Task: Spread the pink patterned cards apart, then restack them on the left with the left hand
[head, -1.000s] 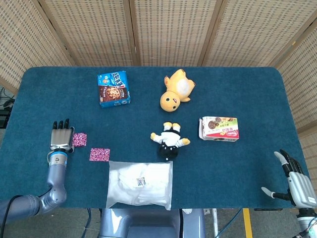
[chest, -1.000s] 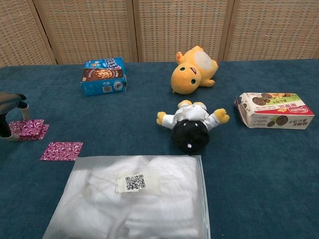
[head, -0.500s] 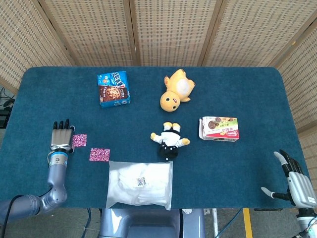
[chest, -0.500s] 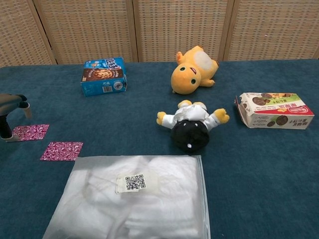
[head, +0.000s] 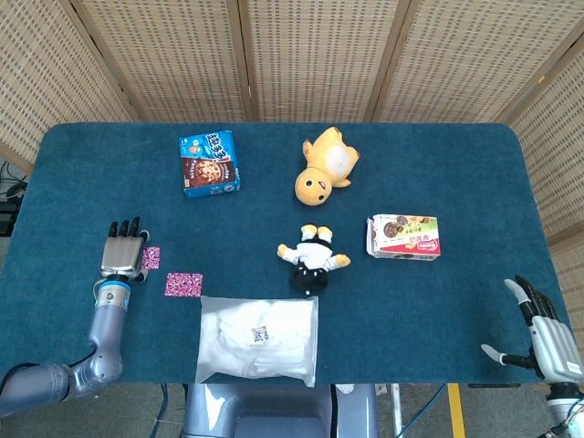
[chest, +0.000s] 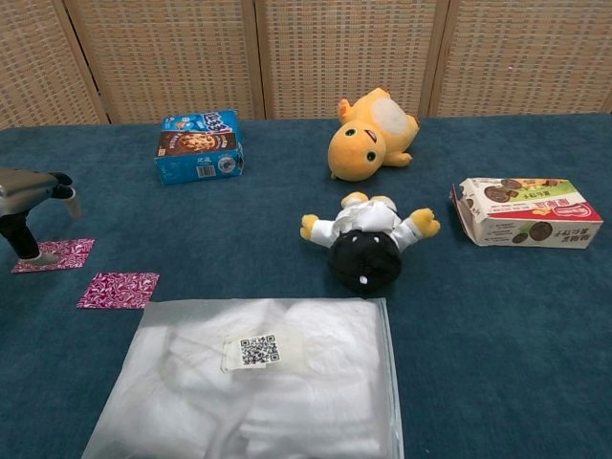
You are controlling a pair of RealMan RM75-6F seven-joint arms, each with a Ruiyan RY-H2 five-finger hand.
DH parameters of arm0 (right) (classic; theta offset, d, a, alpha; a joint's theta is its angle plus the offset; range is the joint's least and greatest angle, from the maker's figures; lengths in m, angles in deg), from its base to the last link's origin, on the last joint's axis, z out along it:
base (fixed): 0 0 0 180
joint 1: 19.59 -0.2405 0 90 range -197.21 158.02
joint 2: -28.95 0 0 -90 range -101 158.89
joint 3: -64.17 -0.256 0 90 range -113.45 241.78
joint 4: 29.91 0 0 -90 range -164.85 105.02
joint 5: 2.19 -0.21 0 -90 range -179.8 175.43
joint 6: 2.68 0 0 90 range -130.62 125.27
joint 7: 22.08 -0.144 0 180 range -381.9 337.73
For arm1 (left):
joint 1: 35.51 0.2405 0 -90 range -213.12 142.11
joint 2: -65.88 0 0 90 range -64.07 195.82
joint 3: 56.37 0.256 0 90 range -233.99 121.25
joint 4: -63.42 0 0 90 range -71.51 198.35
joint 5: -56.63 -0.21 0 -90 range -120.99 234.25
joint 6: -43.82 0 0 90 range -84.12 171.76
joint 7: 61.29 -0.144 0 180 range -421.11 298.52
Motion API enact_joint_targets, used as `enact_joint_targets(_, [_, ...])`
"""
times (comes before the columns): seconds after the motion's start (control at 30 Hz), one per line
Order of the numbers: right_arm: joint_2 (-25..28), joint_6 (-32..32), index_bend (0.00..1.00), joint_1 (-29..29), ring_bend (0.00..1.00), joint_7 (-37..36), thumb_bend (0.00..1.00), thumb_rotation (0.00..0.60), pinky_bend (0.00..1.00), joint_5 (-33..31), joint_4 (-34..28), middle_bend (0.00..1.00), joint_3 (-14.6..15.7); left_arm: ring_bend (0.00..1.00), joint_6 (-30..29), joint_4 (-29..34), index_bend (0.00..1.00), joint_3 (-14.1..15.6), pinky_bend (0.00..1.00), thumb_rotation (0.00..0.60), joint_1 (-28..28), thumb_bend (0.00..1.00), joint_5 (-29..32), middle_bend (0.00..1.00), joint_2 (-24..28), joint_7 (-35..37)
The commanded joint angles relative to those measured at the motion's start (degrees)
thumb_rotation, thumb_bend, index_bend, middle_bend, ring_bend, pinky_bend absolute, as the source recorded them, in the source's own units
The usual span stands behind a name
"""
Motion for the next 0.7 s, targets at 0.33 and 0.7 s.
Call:
enact_joint_targets(0.33, [0.0, 0.12, 0.04, -0.05, 0.0, -0.07, 0.11, 0.6, 0.0, 0.26, -0.03, 0.0, 0.13, 0.0, -5.84, 10.64, 0.25, 2.69, 0.0, 0.6, 2.48, 0.28, -4.68, 0.0, 1.49, 0.5])
enact_joint_targets(0.7, [0.01, -0.09, 0.04, 0.01, 0.0, -0.33, 0.1, 0.6, 0.0, 0.57, -0.02, 0.0, 0.21, 0.0, -10.85, 13.08, 0.25, 4.12, 0.0, 0.6, 3.41, 0.28, -5.49, 0.0, -2.35, -2.34])
